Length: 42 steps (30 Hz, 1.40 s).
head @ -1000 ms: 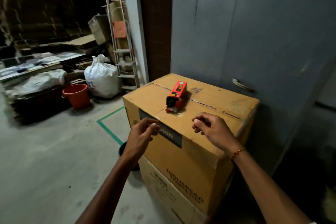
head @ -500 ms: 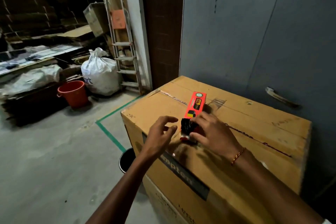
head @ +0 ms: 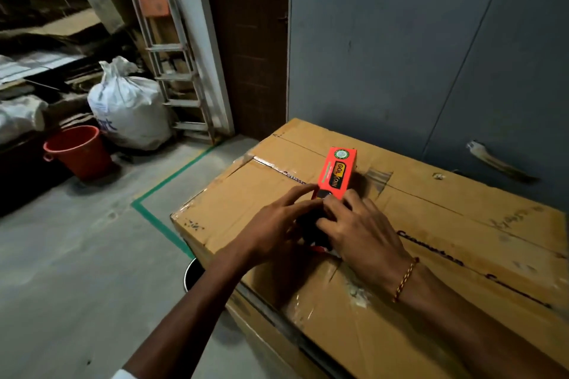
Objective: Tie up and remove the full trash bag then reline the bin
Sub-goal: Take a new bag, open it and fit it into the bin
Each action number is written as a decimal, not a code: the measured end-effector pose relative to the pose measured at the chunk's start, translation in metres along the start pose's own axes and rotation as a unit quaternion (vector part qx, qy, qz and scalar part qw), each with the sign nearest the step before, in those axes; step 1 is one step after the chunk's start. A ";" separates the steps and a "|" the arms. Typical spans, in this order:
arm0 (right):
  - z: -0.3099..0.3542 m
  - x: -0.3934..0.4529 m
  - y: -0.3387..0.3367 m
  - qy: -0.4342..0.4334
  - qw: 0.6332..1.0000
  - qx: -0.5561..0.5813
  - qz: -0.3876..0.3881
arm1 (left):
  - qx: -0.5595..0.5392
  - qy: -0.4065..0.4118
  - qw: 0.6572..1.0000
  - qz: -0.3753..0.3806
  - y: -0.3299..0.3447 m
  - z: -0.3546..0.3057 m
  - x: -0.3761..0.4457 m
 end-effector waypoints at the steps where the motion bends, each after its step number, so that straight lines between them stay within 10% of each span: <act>1: -0.002 0.002 -0.001 0.009 1.000 0.004 -0.004 | 0.002 0.011 1.000 -0.006 -0.002 -0.001 0.003; 9: 0.016 -0.018 -0.025 0.051 0.975 0.208 -0.051 | 0.069 0.099 0.993 -0.009 -0.013 -0.001 0.018; 16: 0.042 -0.053 -0.025 0.196 0.884 0.422 -0.029 | 0.072 0.134 0.988 0.014 -0.015 0.007 0.027; 22: 0.017 -0.059 -0.027 0.417 0.838 0.276 -0.218 | 0.044 0.162 0.986 -0.007 -0.014 0.007 0.030; 31: 0.012 -0.018 -0.001 0.518 0.854 0.034 -0.036 | 0.073 0.121 0.990 -0.028 -0.008 -0.004 0.029; 37: 0.020 -0.054 -0.033 0.456 0.863 0.181 -0.121 | 0.074 0.112 0.991 -0.025 -0.002 -0.001 0.038; 42: 0.028 -0.104 -0.073 0.458 0.745 0.397 -0.277 | 0.091 0.095 0.991 -0.015 -0.003 -0.011 0.037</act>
Point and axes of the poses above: each hand's wrist, its own x-axis towards the middle knuckle, its own y-axis out of the palm, z = x × y, the point moved 9 cm from there along x, towards the middle knuckle, and after that the axes turned 14 degrees about -y, right-handed, at the moved point
